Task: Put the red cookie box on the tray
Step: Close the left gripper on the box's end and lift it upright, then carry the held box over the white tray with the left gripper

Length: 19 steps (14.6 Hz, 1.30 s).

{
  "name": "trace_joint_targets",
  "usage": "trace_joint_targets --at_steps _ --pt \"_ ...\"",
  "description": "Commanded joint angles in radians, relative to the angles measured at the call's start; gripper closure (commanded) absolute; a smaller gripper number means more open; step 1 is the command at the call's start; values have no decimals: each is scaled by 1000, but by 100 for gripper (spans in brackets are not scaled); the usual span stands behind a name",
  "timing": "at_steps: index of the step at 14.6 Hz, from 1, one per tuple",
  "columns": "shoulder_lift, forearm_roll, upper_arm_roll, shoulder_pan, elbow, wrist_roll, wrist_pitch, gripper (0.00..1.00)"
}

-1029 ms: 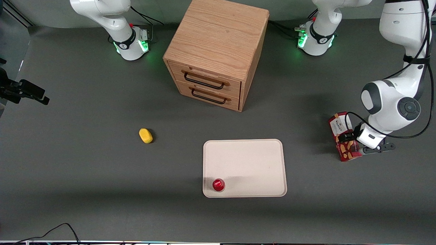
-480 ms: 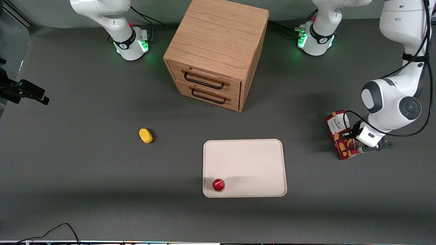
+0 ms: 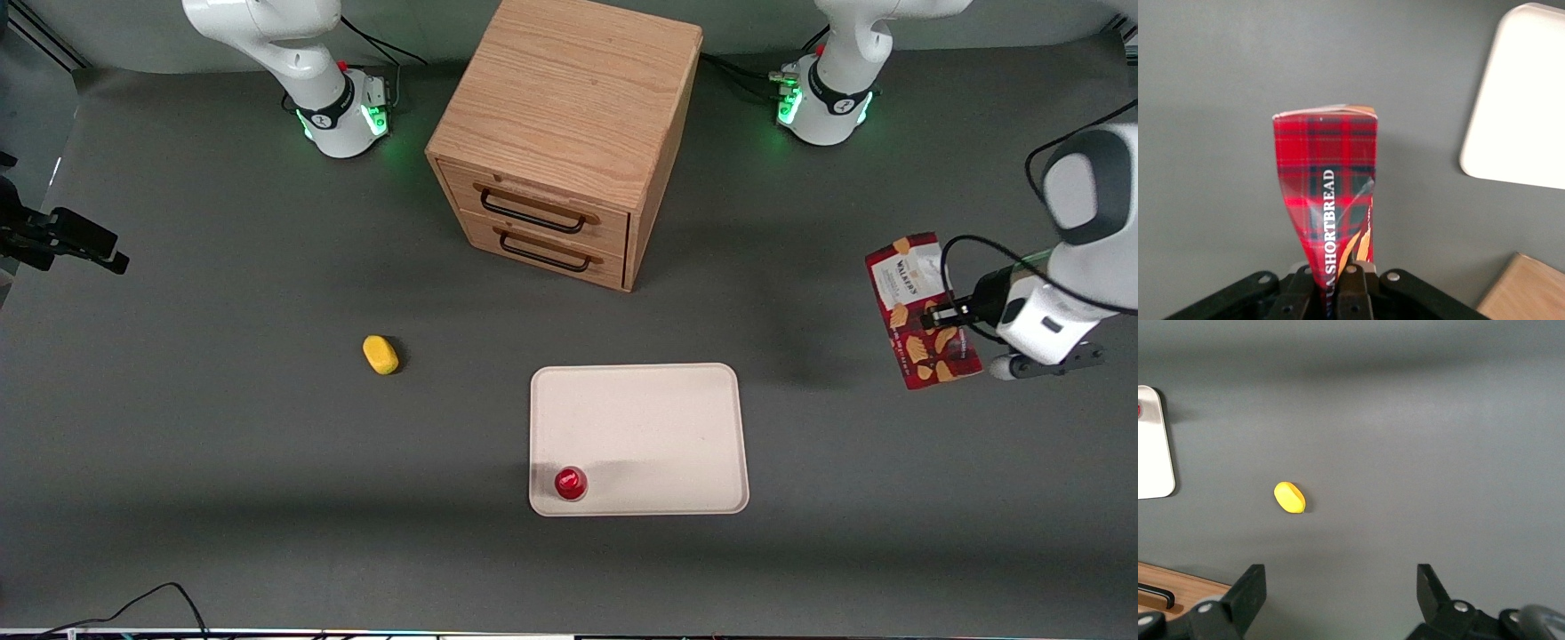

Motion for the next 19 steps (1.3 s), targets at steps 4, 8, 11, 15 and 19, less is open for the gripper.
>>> trace_joint_targets --at_steps 4,8,11,15,19 --pt "153 80 -136 -38 330 -282 -137 100" --pt "292 143 -262 -70 393 -587 -34 100" --pt "393 237 -331 -103 393 -770 129 100" --pt "531 333 -362 -123 392 -827 336 100" --pt "595 395 -365 -127 384 -817 415 100"
